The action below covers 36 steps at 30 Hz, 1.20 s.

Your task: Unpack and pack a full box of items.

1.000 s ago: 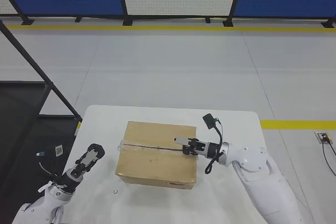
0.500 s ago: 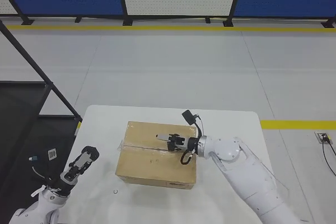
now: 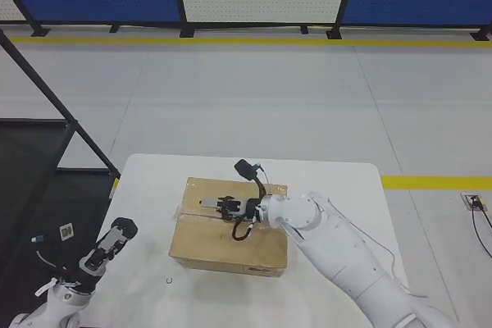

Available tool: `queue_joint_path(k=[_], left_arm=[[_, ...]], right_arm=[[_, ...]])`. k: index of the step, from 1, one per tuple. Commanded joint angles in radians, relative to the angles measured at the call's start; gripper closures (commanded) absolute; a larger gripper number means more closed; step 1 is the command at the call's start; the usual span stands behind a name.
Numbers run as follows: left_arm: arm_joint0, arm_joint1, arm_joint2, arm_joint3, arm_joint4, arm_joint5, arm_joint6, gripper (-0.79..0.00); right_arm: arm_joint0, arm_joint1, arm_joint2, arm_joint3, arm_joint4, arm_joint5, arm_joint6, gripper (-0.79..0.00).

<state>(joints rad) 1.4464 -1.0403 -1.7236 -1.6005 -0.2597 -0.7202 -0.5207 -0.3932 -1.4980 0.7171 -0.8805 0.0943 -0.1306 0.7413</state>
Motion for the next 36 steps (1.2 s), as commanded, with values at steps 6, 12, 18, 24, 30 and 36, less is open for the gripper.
queue_joint_path(k=[6,12,18,24,30,36], left_arm=[[0.006,-0.001,-0.003,-0.002,-0.003,0.0,-0.001,-0.785],[0.004,-0.002,0.003,0.001,-0.001,0.002,-0.002,-0.785],[-0.005,-0.003,0.013,-0.001,0.003,0.005,-0.003,-0.785],[-0.008,-0.003,0.014,-0.004,0.005,0.003,-0.006,-0.785],[-0.014,-0.004,0.019,-0.007,0.009,0.007,-0.007,-0.785],[-0.027,-0.005,0.031,-0.017,0.021,0.015,-0.01,-0.785]], right_arm=[[0.05,-0.047,-0.045,0.08,0.015,-0.057,0.023,-0.785],[0.064,-0.058,-0.037,0.11,0.052,-0.133,0.117,-0.785],[0.062,-0.047,-0.015,0.105,0.028,-0.124,0.177,-0.785],[0.027,-0.004,0.071,0.08,0.031,-0.145,0.239,-0.785],[-0.061,0.064,0.191,-0.028,-0.009,-0.139,0.295,-0.785],[-0.204,0.134,0.331,-0.211,-0.094,-0.062,0.298,-0.785]])
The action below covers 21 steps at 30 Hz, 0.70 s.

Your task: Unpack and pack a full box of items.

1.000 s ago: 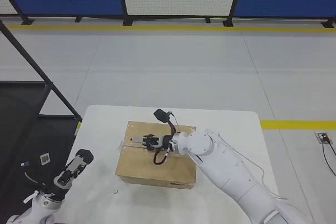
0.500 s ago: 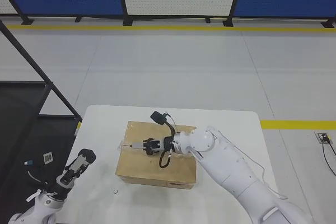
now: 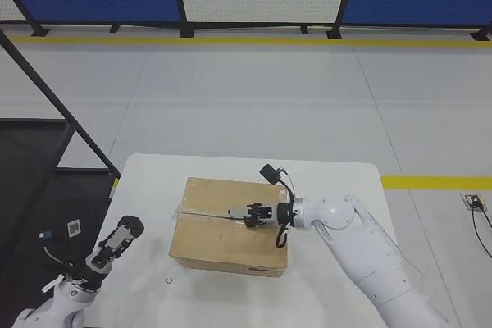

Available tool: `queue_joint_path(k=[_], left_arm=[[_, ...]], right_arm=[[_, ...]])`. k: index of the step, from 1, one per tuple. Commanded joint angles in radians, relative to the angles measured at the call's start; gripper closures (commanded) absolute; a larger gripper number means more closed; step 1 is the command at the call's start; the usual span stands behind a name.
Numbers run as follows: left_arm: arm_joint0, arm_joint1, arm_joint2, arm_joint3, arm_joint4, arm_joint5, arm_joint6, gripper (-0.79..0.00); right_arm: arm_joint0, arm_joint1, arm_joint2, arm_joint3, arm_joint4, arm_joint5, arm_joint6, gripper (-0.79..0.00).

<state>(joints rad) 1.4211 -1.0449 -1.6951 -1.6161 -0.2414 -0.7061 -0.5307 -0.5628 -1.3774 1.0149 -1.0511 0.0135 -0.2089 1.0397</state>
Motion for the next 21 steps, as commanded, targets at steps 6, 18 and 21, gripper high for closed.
queue_joint_path(k=[6,18,21], left_arm=[[-0.006,-0.001,0.011,-0.007,0.016,0.006,0.003,-0.785],[-0.009,-0.004,0.028,-0.03,0.058,0.021,0.015,-0.785],[-0.007,-0.004,0.028,-0.03,0.069,0.028,0.02,-0.785]], right_arm=[[-0.201,0.07,0.195,-0.198,-0.022,0.04,0.008,-0.785],[-0.335,0.111,0.33,-0.239,0.042,0.015,-0.019,-0.785],[-0.332,0.112,0.327,-0.226,0.054,0.003,-0.025,-0.785]])
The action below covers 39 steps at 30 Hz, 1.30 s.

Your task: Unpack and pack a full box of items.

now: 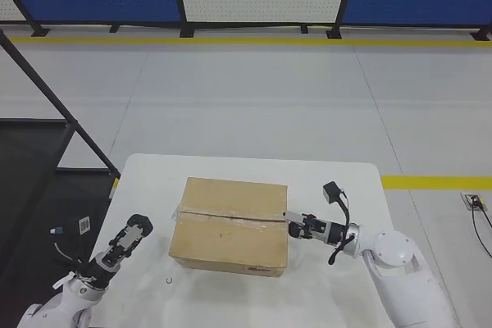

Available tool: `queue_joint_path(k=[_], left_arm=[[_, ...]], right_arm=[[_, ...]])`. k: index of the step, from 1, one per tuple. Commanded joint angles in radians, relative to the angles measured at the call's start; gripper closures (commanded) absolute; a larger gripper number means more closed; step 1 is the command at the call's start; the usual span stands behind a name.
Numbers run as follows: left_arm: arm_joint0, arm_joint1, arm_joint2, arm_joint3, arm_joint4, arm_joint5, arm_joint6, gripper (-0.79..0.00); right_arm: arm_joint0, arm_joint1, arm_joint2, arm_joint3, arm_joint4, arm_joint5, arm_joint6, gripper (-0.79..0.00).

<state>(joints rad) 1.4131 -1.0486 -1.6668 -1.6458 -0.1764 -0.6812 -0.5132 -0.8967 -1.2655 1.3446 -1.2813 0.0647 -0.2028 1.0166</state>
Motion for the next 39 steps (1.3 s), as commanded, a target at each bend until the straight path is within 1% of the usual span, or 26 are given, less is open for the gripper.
queue_joint_path(k=[1,17,20,22,26,30,32,34,39], left_arm=[[0.001,0.0,0.0,-0.001,0.006,0.003,0.004,-0.785],[0.011,-0.001,-0.005,-0.005,0.004,0.004,0.012,-0.785],[0.01,-0.001,-0.004,-0.003,0.001,0.002,0.01,-0.785],[0.008,-0.001,-0.003,0.0,0.0,0.003,0.008,-0.785],[0.006,-0.001,-0.002,0.018,-0.008,0.006,0.007,-0.785],[0.002,-0.002,0.0,0.037,-0.01,0.012,0.015,-0.785],[-0.002,-0.003,-0.008,0.049,-0.019,0.022,0.035,-0.785],[-0.007,-0.004,-0.015,0.064,-0.04,0.031,0.052,-0.785],[-0.01,-0.004,-0.018,0.072,-0.051,0.036,0.055,-0.784]], right_arm=[[0.005,0.001,-0.006,0.009,0.004,-0.005,-0.005,-0.785],[0.08,-0.001,-0.075,0.131,0.024,0.0,-0.012,-0.785],[0.093,0.001,-0.064,0.166,0.031,0.003,-0.047,-0.785],[0.092,0.005,-0.042,0.174,0.041,-0.016,-0.082,-0.785],[0.058,0.018,0.024,0.142,0.062,-0.088,-0.145,-0.785],[-0.008,0.031,0.091,0.067,0.086,-0.181,-0.226,-0.785],[-0.036,0.033,0.106,0.032,0.096,-0.218,-0.258,-0.785],[-0.046,0.033,0.107,0.021,0.086,-0.221,-0.285,-0.785],[-0.046,0.033,0.107,0.021,0.085,-0.221,-0.286,-0.785]])
